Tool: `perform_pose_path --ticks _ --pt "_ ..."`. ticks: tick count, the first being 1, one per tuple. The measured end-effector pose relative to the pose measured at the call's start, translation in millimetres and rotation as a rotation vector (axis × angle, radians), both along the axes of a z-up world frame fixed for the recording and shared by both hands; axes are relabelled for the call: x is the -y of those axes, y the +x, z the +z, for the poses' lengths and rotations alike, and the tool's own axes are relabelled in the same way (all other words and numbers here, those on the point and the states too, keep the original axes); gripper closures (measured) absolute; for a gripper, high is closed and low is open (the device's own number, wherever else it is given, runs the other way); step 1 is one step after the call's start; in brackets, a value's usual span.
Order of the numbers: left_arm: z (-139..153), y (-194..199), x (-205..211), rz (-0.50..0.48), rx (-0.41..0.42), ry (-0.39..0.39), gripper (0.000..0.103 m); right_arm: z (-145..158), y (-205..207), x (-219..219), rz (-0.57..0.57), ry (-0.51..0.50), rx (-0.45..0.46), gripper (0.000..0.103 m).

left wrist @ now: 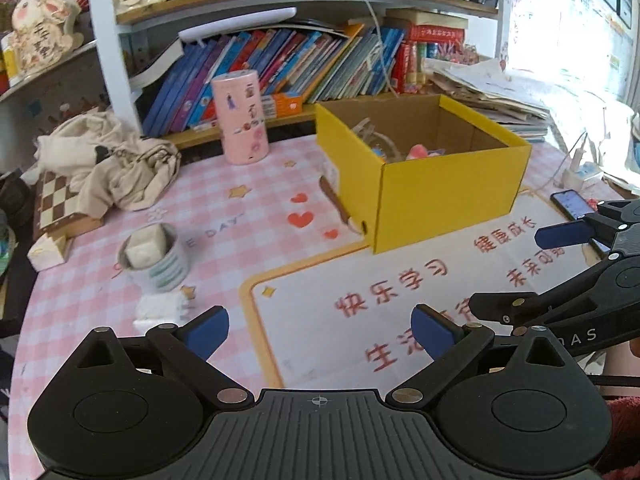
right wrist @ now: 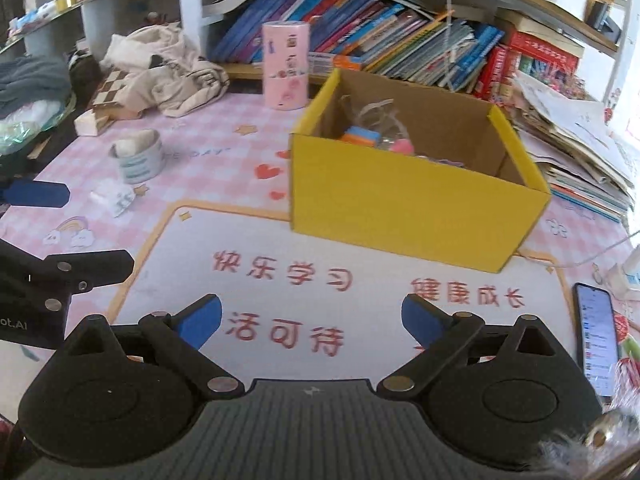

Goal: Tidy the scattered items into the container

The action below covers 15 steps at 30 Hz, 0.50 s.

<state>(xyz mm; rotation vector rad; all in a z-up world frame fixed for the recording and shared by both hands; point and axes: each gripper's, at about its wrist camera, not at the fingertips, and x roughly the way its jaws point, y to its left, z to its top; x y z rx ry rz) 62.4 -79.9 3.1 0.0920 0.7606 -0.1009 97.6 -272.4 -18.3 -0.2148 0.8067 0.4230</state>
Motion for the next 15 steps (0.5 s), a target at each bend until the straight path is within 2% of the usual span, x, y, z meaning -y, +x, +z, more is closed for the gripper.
perform_pose_path --ticks 15 --pt "0 -22 -43 0.072 0.004 -0.003 0.003 -3 -15 -53 0.102 -0.02 0.001 0.005"
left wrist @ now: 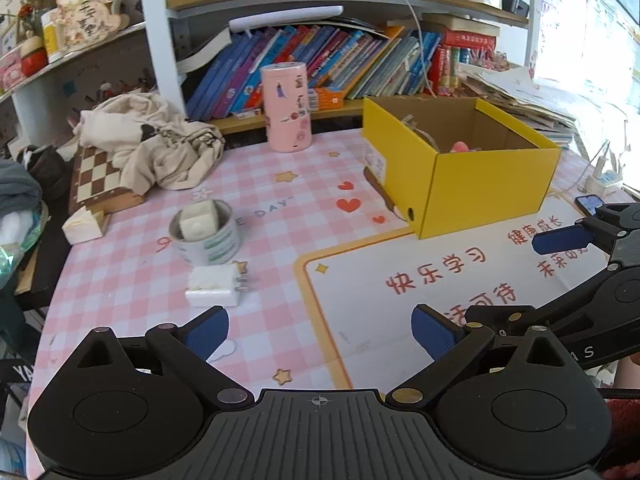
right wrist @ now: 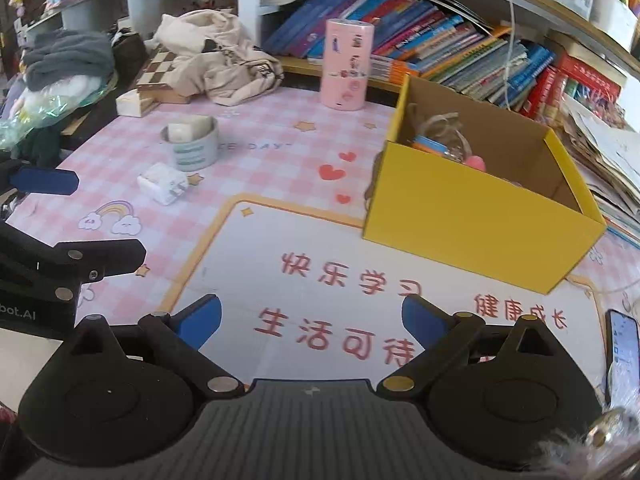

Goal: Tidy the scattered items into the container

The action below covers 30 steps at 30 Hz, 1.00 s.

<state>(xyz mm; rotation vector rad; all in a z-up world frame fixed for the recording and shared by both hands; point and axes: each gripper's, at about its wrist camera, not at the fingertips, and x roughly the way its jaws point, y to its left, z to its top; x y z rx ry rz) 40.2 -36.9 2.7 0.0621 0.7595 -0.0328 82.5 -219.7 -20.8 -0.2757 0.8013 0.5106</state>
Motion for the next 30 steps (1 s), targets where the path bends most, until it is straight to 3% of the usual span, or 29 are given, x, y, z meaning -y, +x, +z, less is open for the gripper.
perform_pose_path --ticks 30 --pt "-12 -25 -69 0.189 -0.025 -0.069 0.003 -5 -6 -73 0.173 -0.05 -0.01 0.005"
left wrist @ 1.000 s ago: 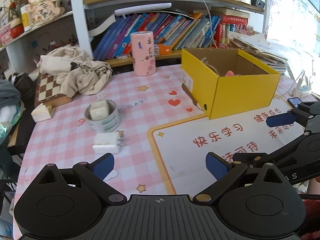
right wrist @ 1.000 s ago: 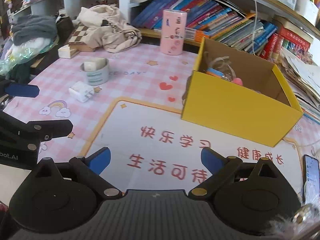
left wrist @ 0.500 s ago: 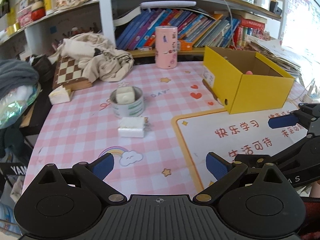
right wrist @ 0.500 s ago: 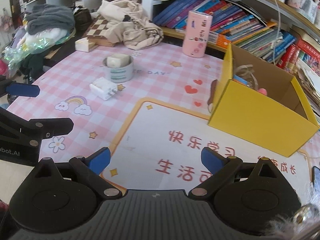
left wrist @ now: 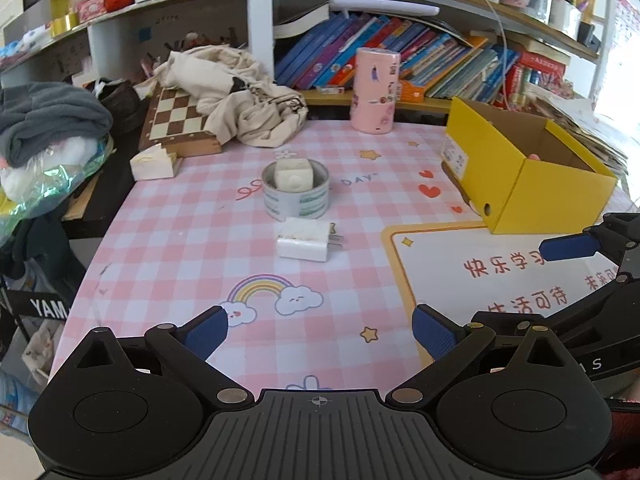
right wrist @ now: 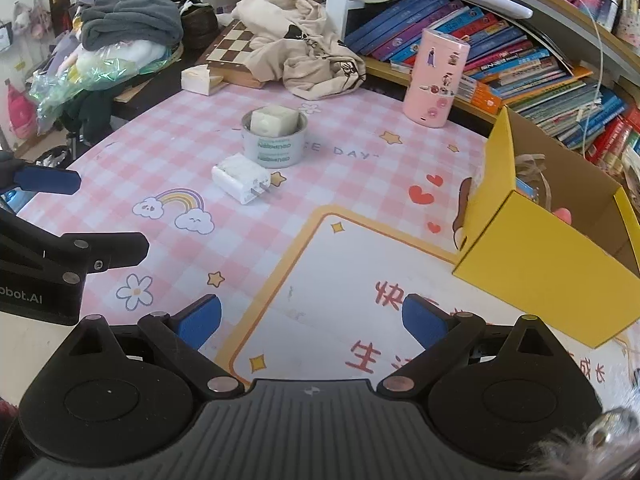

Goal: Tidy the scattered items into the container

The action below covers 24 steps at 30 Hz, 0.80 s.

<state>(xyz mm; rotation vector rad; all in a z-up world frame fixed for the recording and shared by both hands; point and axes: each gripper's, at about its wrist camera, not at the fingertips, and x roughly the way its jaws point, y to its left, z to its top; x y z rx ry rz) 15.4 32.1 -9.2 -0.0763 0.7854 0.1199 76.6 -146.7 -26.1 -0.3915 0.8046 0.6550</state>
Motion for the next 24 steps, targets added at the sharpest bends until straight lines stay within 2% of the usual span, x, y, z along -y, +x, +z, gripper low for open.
perform_pose_path --ticks 6,11,15,24 --pt "-4 13 -5 0.005 -0.013 0.001 0.003 -3 19 -6 0.0 0.004 -0.011 0.005" --pt "-6 23 -10 0.022 0.008 0.004 0.003 -4 38 -14 0.007 0.01 -0.011 0.005" --pt "-9 31 -8 -0.011 0.013 0.015 0.003 -7 54 -20 0.002 0.013 -0.025 0.005" --pt "-20 44 -11 -0.052 0.105 0.014 0.003 -6 87 -40 -0.005 0.045 -0.019 0.006"
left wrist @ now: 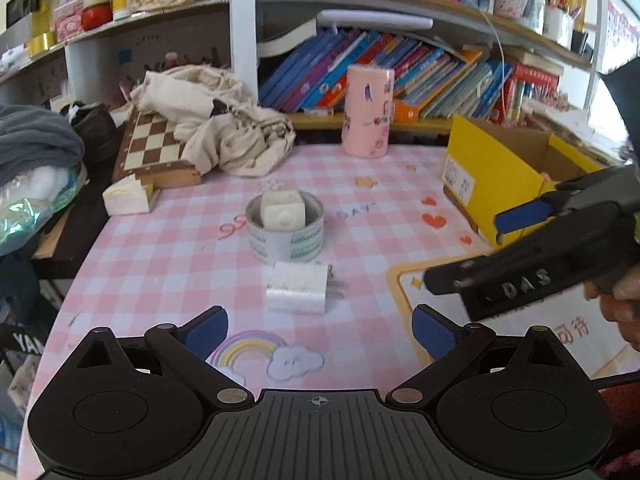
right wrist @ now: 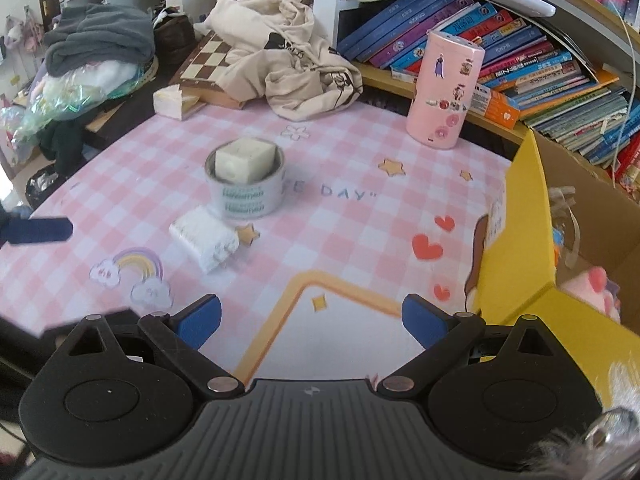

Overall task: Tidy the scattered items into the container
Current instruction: 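Move the right tool to the white cube in the tape roll while the left tool approaches the white charger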

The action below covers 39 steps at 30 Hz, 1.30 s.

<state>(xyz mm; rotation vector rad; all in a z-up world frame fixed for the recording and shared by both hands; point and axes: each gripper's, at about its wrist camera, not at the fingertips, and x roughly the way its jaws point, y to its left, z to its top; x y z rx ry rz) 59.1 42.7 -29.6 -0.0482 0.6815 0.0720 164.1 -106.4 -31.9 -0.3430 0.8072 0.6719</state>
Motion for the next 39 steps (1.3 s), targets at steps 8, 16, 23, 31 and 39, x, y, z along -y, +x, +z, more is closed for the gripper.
perform_pose_path --ticks 8,16,23,31,39 --pt "-14 24 -11 0.02 -0.028 -0.053 0.003 1 25 -29 0.051 0.027 0.005 0.008" --pt "-37 57 -18 0.026 -0.124 -0.074 0.004 1 53 -56 0.08 0.045 0.005 0.015" --pt "-48 75 -15 0.001 -0.135 -0.032 0.004 -4 68 -79 0.128 0.05 -0.022 0.03" --pt "-56 90 -16 -0.012 -0.144 -0.029 0.007 -9 80 -112 0.177 0.072 -0.036 0.046" --pt "-62 98 -20 -0.007 -0.154 -0.041 0.016 -20 97 -130 0.134 0.11 -0.142 0.053"
